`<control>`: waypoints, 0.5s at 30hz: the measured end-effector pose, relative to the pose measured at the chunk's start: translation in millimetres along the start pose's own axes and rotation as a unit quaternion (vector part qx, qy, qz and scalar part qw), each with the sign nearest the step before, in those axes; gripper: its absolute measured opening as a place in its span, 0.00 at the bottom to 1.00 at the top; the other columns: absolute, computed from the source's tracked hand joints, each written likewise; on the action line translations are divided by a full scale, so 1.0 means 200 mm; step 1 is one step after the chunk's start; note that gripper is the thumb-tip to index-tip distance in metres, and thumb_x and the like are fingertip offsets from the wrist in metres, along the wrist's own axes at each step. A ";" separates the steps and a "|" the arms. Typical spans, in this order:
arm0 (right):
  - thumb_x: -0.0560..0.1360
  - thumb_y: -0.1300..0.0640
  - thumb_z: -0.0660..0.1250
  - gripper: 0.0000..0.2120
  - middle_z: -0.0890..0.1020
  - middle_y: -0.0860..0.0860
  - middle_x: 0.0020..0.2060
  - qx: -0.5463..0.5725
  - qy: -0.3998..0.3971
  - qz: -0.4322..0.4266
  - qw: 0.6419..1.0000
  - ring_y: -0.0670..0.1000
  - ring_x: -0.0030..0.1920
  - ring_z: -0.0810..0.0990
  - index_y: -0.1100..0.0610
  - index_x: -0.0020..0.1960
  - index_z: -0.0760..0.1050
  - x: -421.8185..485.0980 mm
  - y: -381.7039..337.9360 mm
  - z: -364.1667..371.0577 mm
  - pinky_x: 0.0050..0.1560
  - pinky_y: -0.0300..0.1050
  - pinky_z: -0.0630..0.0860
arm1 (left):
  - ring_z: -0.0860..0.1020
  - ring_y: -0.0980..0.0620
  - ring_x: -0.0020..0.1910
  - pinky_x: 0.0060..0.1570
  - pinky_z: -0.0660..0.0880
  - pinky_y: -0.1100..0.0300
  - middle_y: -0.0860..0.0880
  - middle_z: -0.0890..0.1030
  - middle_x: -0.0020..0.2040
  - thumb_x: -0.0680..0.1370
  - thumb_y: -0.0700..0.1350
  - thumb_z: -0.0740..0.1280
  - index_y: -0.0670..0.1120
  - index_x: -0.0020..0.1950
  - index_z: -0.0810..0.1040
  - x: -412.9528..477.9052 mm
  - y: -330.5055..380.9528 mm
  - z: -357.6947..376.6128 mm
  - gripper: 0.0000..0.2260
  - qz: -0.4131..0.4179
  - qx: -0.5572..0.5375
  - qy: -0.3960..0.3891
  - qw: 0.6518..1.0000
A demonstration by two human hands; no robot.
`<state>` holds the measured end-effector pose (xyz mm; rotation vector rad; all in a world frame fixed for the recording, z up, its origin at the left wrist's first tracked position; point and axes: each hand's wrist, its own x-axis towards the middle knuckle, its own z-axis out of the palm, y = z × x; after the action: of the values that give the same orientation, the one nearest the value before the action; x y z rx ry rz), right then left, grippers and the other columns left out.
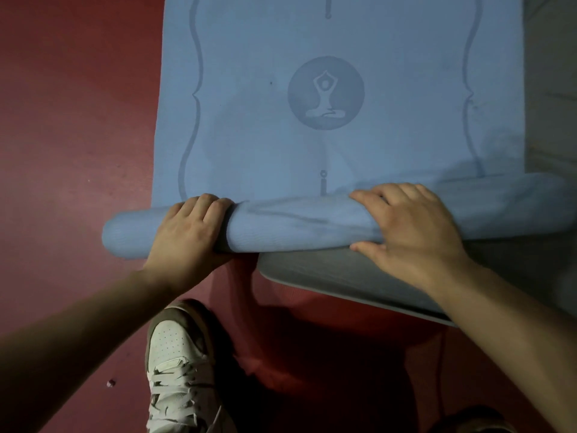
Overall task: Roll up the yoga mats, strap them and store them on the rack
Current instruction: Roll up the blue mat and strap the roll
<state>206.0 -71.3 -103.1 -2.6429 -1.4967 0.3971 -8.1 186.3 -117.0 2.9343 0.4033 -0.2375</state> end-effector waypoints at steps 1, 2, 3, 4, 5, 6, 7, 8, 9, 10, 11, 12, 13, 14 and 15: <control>0.61 0.38 0.77 0.36 0.79 0.52 0.51 -0.001 0.000 -0.004 1.000 0.58 0.52 0.77 0.52 0.65 0.75 -0.04 -0.02 0.01 0.57 0.53 0.71 | 0.76 0.42 0.52 0.52 0.71 0.48 0.45 0.77 0.54 0.67 0.60 0.73 0.43 0.64 0.73 -0.04 0.00 0.00 0.32 0.008 -0.008 -0.007 1.000; 0.60 0.38 0.77 0.36 0.79 0.52 0.51 0.003 0.002 -0.009 1.000 0.59 0.51 0.77 0.52 0.64 0.75 -0.09 -0.03 0.01 0.56 0.53 0.71 | 0.77 0.42 0.51 0.52 0.71 0.50 0.46 0.76 0.54 0.67 0.62 0.70 0.43 0.64 0.73 -0.08 0.00 0.01 0.32 0.016 -0.016 -0.016 1.000; 0.60 0.38 0.76 0.36 0.79 0.53 0.50 0.009 0.003 -0.011 1.000 0.59 0.50 0.77 0.53 0.64 0.75 -0.13 -0.06 0.02 0.55 0.53 0.72 | 0.77 0.43 0.51 0.52 0.70 0.51 0.46 0.76 0.53 0.67 0.62 0.67 0.43 0.64 0.72 -0.12 0.00 0.01 0.32 0.022 -0.025 -0.022 0.999; 0.60 0.38 0.76 0.36 0.79 0.53 0.50 0.014 0.002 -0.009 1.000 0.59 0.49 0.77 0.54 0.63 0.75 -0.17 -0.08 0.03 0.54 0.54 0.72 | 0.77 0.43 0.50 0.51 0.70 0.51 0.45 0.77 0.53 0.67 0.63 0.66 0.43 0.63 0.72 -0.15 0.00 0.01 0.32 0.025 -0.035 -0.023 0.999; 0.60 0.38 0.76 0.36 0.79 0.53 0.49 0.017 0.003 -0.002 1.000 0.59 0.49 0.77 0.56 0.62 0.75 -0.20 -0.10 0.04 0.54 0.54 0.72 | 0.77 0.43 0.49 0.50 0.71 0.51 0.45 0.77 0.52 0.67 0.62 0.66 0.43 0.62 0.71 -0.18 0.00 0.02 0.31 0.025 -0.046 -0.018 0.998; 0.60 0.39 0.77 0.36 0.79 0.53 0.48 0.019 0.005 0.005 1.000 0.58 0.48 0.77 0.57 0.61 0.74 -0.22 -0.11 0.05 0.54 0.54 0.73 | 0.76 0.43 0.48 0.48 0.72 0.50 0.44 0.77 0.51 0.67 0.62 0.66 0.43 0.60 0.70 -0.20 0.01 0.02 0.31 0.026 -0.055 -0.012 0.998; 0.59 0.39 0.77 0.37 0.79 0.54 0.48 0.022 0.008 0.009 1.000 0.59 0.48 0.77 0.58 0.60 0.73 -0.22 -0.11 0.05 0.53 0.54 0.73 | 0.77 0.43 0.47 0.47 0.73 0.49 0.44 0.77 0.51 0.66 0.62 0.66 0.43 0.59 0.70 -0.20 0.00 0.02 0.30 0.029 -0.063 -0.011 0.998; 0.59 0.39 0.77 0.37 0.79 0.54 0.48 0.027 0.008 0.007 1.000 0.59 0.48 0.78 0.58 0.59 0.73 -0.21 -0.10 0.06 0.53 0.54 0.73 | 0.77 0.43 0.47 0.46 0.74 0.49 0.45 0.77 0.51 0.66 0.62 0.66 0.44 0.59 0.70 -0.19 -0.01 0.02 0.30 0.030 -0.071 -0.017 0.997; 0.59 0.38 0.77 0.36 0.79 0.53 0.48 0.031 0.004 0.003 1.000 0.58 0.48 0.78 0.57 0.59 0.72 -0.20 -0.10 0.05 0.54 0.53 0.73 | 0.77 0.44 0.47 0.47 0.73 0.50 0.47 0.76 0.51 0.65 0.63 0.66 0.45 0.59 0.70 -0.18 -0.02 0.01 0.30 0.029 -0.080 -0.026 0.996; 0.60 0.37 0.76 0.36 0.79 0.52 0.49 0.034 -0.004 -0.001 0.999 0.58 0.50 0.78 0.56 0.59 0.72 -0.19 -0.09 0.05 0.55 0.53 0.73 | 0.77 0.45 0.48 0.48 0.73 0.51 0.48 0.75 0.52 0.64 0.63 0.67 0.45 0.59 0.71 -0.17 -0.03 0.01 0.30 0.027 -0.090 -0.035 0.995; 0.60 0.36 0.75 0.35 0.79 0.52 0.52 0.036 -0.008 -0.005 0.999 0.57 0.52 0.78 0.55 0.59 0.72 -0.17 -0.08 0.05 0.57 0.52 0.72 | 0.76 0.45 0.49 0.49 0.73 0.51 0.48 0.75 0.54 0.63 0.64 0.67 0.46 0.59 0.72 -0.15 -0.04 0.00 0.32 0.024 -0.098 -0.041 0.994; 0.61 0.35 0.74 0.35 0.79 0.51 0.56 0.039 -0.008 -0.007 0.999 0.56 0.57 0.78 0.54 0.59 0.72 -0.16 -0.07 0.05 0.59 0.51 0.70 | 0.75 0.45 0.51 0.50 0.73 0.51 0.47 0.74 0.56 0.62 0.65 0.70 0.45 0.60 0.73 -0.14 -0.05 -0.01 0.34 0.021 -0.103 -0.044 0.993; 0.61 0.35 0.73 0.34 0.77 0.52 0.60 0.042 -0.003 -0.010 0.999 0.55 0.61 0.75 0.54 0.60 0.73 -0.16 -0.06 0.05 0.62 0.51 0.68 | 0.73 0.45 0.53 0.51 0.73 0.49 0.46 0.73 0.57 0.61 0.64 0.73 0.45 0.61 0.74 -0.13 -0.05 -0.02 0.35 0.019 -0.103 -0.044 0.994; 0.62 0.35 0.73 0.34 0.74 0.52 0.64 0.043 0.003 -0.013 0.999 0.55 0.65 0.72 0.55 0.60 0.73 -0.16 -0.06 0.05 0.63 0.51 0.67 | 0.71 0.45 0.53 0.52 0.73 0.49 0.46 0.72 0.57 0.60 0.63 0.76 0.44 0.61 0.75 -0.12 -0.06 -0.02 0.36 0.021 -0.100 -0.043 0.994; 0.62 0.36 0.74 0.34 0.73 0.52 0.64 0.044 0.010 -0.015 0.999 0.55 0.65 0.70 0.55 0.60 0.74 -0.15 -0.06 0.05 0.62 0.53 0.68 | 0.69 0.45 0.52 0.53 0.71 0.51 0.47 0.72 0.56 0.61 0.63 0.77 0.44 0.61 0.76 -0.12 -0.06 -0.03 0.36 0.027 -0.098 -0.041 0.994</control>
<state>179.1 -92.3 -104.2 -2.5469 -1.4772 0.4233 -32.9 192.8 -109.1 2.7279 0.3166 -0.2915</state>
